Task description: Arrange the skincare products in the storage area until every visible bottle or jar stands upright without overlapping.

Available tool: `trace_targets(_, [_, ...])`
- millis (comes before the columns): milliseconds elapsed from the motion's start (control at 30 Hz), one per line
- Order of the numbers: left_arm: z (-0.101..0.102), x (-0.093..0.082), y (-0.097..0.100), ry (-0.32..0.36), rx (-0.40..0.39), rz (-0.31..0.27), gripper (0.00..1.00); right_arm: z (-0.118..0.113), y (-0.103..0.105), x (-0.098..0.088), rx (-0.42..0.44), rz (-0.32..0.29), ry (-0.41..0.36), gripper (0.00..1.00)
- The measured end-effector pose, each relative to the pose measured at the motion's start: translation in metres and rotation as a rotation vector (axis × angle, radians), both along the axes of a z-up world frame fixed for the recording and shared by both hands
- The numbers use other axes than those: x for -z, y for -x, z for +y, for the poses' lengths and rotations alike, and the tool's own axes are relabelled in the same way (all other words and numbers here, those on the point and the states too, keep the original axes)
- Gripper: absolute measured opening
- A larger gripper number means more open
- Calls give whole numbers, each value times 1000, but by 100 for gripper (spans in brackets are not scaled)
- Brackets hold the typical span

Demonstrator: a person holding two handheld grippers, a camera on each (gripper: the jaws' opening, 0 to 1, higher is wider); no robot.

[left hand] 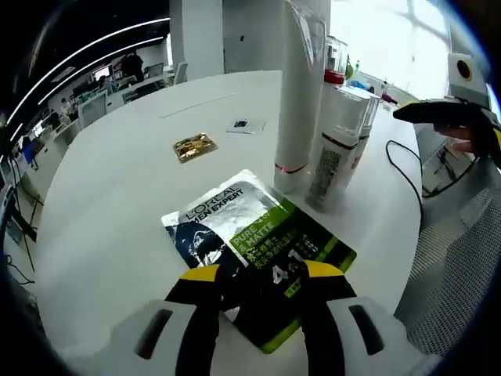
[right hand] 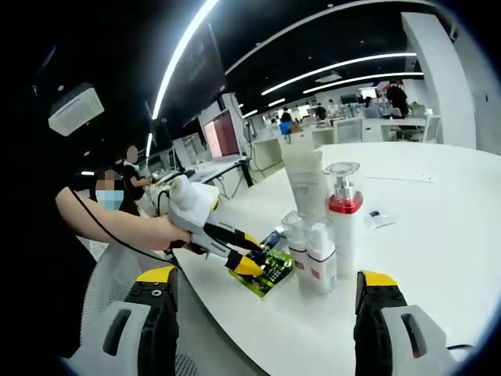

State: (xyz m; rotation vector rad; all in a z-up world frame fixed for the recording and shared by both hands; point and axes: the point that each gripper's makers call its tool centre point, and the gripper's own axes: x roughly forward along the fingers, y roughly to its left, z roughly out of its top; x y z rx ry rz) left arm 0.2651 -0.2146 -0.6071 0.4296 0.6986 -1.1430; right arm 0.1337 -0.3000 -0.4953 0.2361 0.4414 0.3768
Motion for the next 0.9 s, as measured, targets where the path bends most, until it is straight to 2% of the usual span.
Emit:
trace_targets(233, [10, -24, -10, 68, -67, 0, 46, -2, -1, 2, 8, 3, 1, 99])
trace_targets(300, [16, -25, -17, 83, -92, 12, 48, -3, -1, 3, 10, 4, 3, 99])
trace_targets(367, [17, -30, -12, 91, -95, 16, 49, -3, -1, 3, 12, 5, 6, 99])
trace_targets(433, [22, -28, -18, 90, -103, 14, 50, -5, -1, 3, 21, 6, 6, 99])
trace_targets(633, [35, -38, -24, 122, -149, 21, 58, -11, -2, 1, 47, -2, 0, 99])
trace_targets(767, [41, -49, -18, 138, -172, 23, 61, -11, -2, 3, 46, 3, 14, 99])
trace_targets(900, [53, -50, -14, 133, -196, 27, 65, -13, -2, 3, 55, 3, 12, 99])
